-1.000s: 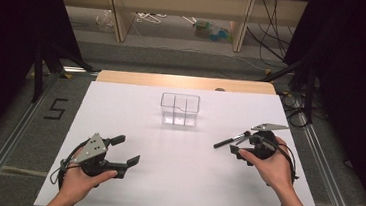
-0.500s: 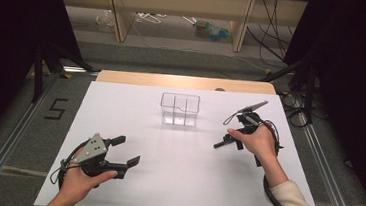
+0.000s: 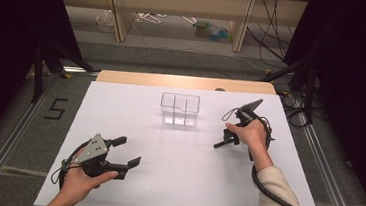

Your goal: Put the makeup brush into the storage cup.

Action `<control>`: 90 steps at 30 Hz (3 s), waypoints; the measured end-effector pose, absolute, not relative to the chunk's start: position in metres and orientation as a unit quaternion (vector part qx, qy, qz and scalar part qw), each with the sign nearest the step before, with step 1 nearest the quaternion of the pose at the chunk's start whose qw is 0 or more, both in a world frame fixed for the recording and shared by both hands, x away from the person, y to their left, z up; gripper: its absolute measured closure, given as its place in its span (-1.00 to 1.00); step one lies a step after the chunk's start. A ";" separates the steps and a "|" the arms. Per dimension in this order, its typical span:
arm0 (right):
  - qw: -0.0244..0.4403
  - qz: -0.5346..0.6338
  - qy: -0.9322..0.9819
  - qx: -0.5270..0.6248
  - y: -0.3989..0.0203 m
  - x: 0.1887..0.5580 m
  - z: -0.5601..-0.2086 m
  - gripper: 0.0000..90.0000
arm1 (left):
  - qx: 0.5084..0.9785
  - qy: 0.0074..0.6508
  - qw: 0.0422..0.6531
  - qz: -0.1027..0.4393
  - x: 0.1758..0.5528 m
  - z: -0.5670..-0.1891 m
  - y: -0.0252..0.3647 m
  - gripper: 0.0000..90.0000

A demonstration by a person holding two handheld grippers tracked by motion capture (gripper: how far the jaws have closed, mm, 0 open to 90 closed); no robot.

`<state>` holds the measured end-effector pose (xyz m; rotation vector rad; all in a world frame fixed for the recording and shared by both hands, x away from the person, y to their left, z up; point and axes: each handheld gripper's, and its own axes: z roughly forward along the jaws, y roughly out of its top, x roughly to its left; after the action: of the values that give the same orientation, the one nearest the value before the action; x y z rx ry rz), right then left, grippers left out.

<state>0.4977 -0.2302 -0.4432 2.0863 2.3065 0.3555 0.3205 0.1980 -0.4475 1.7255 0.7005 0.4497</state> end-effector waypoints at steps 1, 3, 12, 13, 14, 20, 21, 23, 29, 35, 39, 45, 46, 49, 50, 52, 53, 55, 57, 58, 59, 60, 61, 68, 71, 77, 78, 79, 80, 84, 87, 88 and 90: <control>0.006 0.114 0.737 0.666 -0.230 0.498 -0.443 -0.63 | 0.737 0.299 0.575 0.192 0.320 -0.448 0.198 -0.65; 0.001 0.117 0.720 0.684 -0.230 0.500 -0.444 -0.63 | 0.739 0.295 0.575 0.191 0.321 -0.448 0.198 -0.65; 0.023 0.111 0.713 0.692 -0.233 0.508 -0.451 -0.63 | 0.737 0.294 0.579 0.186 0.321 -0.448 0.197 -0.65; 0.002 0.099 0.693 0.714 -0.229 0.508 -0.449 -0.63 | 0.739 0.289 0.578 0.189 0.321 -0.448 0.197 -0.65; 0.002 0.099 0.693 0.714 -0.229 0.508 -0.449 -0.63 | 0.739 0.289 0.578 0.189 0.321 -0.448 0.197 -0.65; 0.013 0.093 0.687 0.721 -0.228 0.514 -0.456 -0.62 | 0.743 0.288 0.574 0.191 0.321 -0.447 0.198 -0.65; 0.012 0.082 0.680 0.728 -0.226 0.515 -0.455 -0.61 | 0.739 0.289 0.578 0.188 0.321 -0.448 0.197 -0.65; 0.016 0.077 0.685 0.724 -0.225 0.516 -0.456 -0.60 | 0.741 0.286 0.578 0.188 0.321 -0.448 0.197 -0.65; 0.027 0.049 0.681 0.730 -0.216 0.519 -0.456 -0.52 | 0.743 0.288 0.573 0.191 0.321 -0.447 0.198 -0.64; 0.034 0.036 0.691 0.721 -0.216 0.518 -0.455 -0.39 | 0.743 0.287 0.573 0.191 0.321 -0.447 0.198 -0.64; 0.032 0.039 0.704 0.708 -0.219 0.518 -0.454 -0.19 | 0.741 0.287 0.578 0.187 0.321 -0.448 0.197 -0.64; 0.026 0.034 0.722 0.691 -0.226 0.518 -0.450 0.18 | 0.740 0.298 0.574 0.185 0.320 -0.448 0.197 -0.64; 0.030 0.035 0.730 0.682 -0.229 0.518 -0.451 0.23 | 0.740 0.298 0.575 0.183 0.320 -0.449 0.196 -0.64; 0.025 0.038 0.725 0.688 -0.232 0.518 -0.449 0.38 | 0.742 0.293 0.575 0.184 0.320 -0.448 0.196 -0.64; 0.026 0.035 0.729 0.684 -0.233 0.519 -0.449 0.42 | 0.741 0.294 0.574 0.184 0.320 -0.448 0.196 -0.64; 0.027 0.031 0.744 0.667 -0.237 0.519 -0.449 0.49 | 0.744 0.288 0.573 0.187 0.321 -0.448 0.197 -0.64; 0.023 0.031 0.741 0.671 -0.237 0.519 -0.449 0.52 | 0.744 0.289 0.573 0.186 0.321 -0.448 0.197 -0.64; 0.021 0.029 0.733 0.680 -0.236 0.520 -0.449 0.60 | 0.744 0.288 0.573 0.187 0.321 -0.448 0.197 -0.64; 0.022 0.033 0.736 0.676 -0.238 0.520 -0.449 0.69 | 0.744 0.288 0.574 0.186 0.321 -0.448 0.197 -0.64; 0.022 0.035 0.740 0.672 -0.239 0.520 -0.449 0.71 | 0.744 0.288 0.574 0.187 0.321 -0.448 0.197 -0.64; 0.022 0.035 0.740 0.672 -0.239 0.520 -0.449 0.71 | 0.744 0.288 0.574 0.187 0.321 -0.448 0.197 -0.64; 0.023 0.037 0.742 0.668 -0.241 0.520 -0.449 0.74 | 0.743 0.290 0.574 0.186 0.321 -0.448 0.196 -0.64; 0.029 0.048 0.742 0.668 -0.241 0.520 -0.451 0.74 | 0.743 0.290 0.574 0.186 0.321 -0.448 0.196 -0.64; 0.027 0.047 0.738 0.672 -0.241 0.520 -0.450 0.75 | 0.744 0.291 0.573 0.185 0.321 -0.449 0.196 -0.64; 0.012 0.043 0.736 0.676 -0.242 0.520 -0.448 0.75 | 0.744 0.291 0.572 0.185 0.321 -0.449 0.196 -0.64; 0.011 0.050 0.735 0.676 -0.243 0.520 -0.448 0.75 | 0.742 0.299 0.572 0.181 0.320 -0.449 0.196 -0.64; 0.011 0.050 0.736 0.675 -0.244 0.520 -0.448 0.75 | 0.742 0.299 0.572 0.181 0.320 -0.449 0.196 -0.64; 0.019 0.060 0.734 0.676 -0.243 0.520 -0.450 0.75 | 0.742 0.299 0.572 0.181 0.320 -0.449 0.196 -0.64; 0.023 0.061 0.741 0.669 -0.245 0.520 -0.450 0.75 | 0.742 0.299 0.572 0.181 0.320 -0.449 0.196 -0.64; 0.014 0.056 0.737 0.673 -0.244 0.520 -0.446 0.75 | 0.742 0.300 0.572 0.180 0.320 -0.449 0.196 -0.64; 0.025 0.076 0.747 0.660 -0.247 0.519 -0.444 0.75 | 0.741 0.300 0.573 0.180 0.320 -0.449 0.196 -0.64; 0.018 0.073 0.737 0.671 -0.245 0.518 -0.441 0.75 | 0.741 0.300 0.572 0.180 0.320 -0.449 0.196 -0.64; 0.027 0.079 0.738 0.670 -0.245 0.516 -0.439 0.75 | 0.742 0.300 0.572 0.181 0.320 -0.449 0.196 -0.64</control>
<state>0.5160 -0.2452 -0.4394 2.0680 2.2790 0.2427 0.3202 0.1958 -0.4494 1.7392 0.7043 0.4235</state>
